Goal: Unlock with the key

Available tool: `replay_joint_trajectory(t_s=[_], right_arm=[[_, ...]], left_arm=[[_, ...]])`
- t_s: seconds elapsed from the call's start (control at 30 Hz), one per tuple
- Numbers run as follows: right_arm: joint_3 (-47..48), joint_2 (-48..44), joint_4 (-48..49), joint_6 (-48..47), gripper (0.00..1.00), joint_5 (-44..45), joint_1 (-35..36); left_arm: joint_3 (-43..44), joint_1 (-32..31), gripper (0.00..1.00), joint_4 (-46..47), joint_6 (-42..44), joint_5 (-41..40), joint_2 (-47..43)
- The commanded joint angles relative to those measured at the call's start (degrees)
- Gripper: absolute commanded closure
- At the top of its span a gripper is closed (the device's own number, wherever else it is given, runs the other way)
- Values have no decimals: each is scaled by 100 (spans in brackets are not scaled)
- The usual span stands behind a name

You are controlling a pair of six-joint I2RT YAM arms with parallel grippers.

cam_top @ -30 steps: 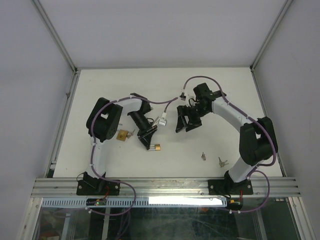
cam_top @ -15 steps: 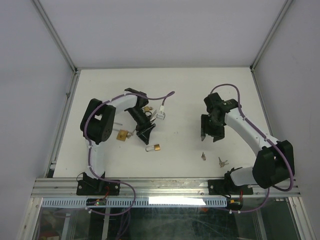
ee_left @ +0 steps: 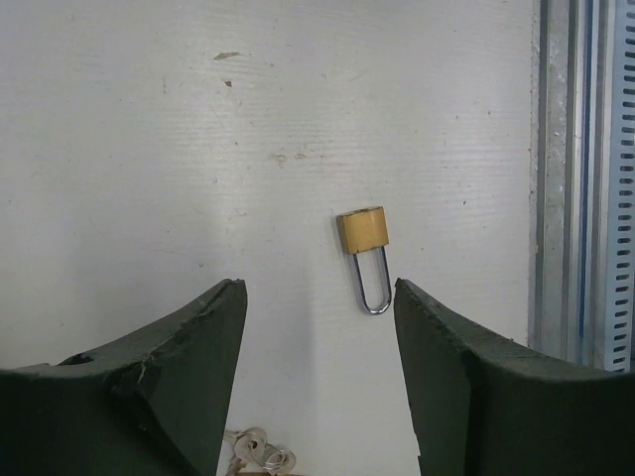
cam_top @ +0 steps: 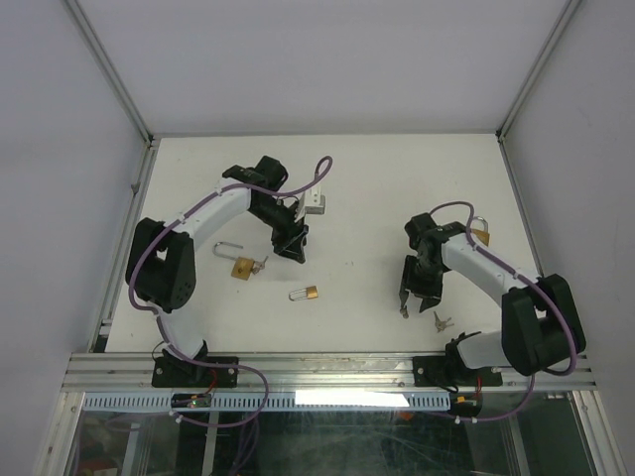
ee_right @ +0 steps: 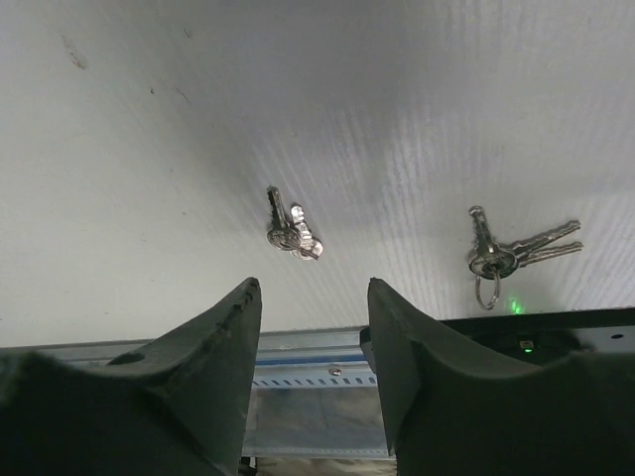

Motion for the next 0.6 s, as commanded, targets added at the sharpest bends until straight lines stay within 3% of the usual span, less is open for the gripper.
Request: replay_joint_trajectory(t_s=[0.0, 0.23, 0.57], right_arm=[[-70, 22, 556, 107, 52, -252, -19], [-163, 515, 823, -179, 60, -433, -14], [-341, 489, 850, -38, 70, -381, -6]], left_arm=[[-243, -44, 38, 423, -113, 468, -420], [-353, -48, 38, 552, -170, 495, -504], [-405, -49, 39, 667, -302, 472, -547]])
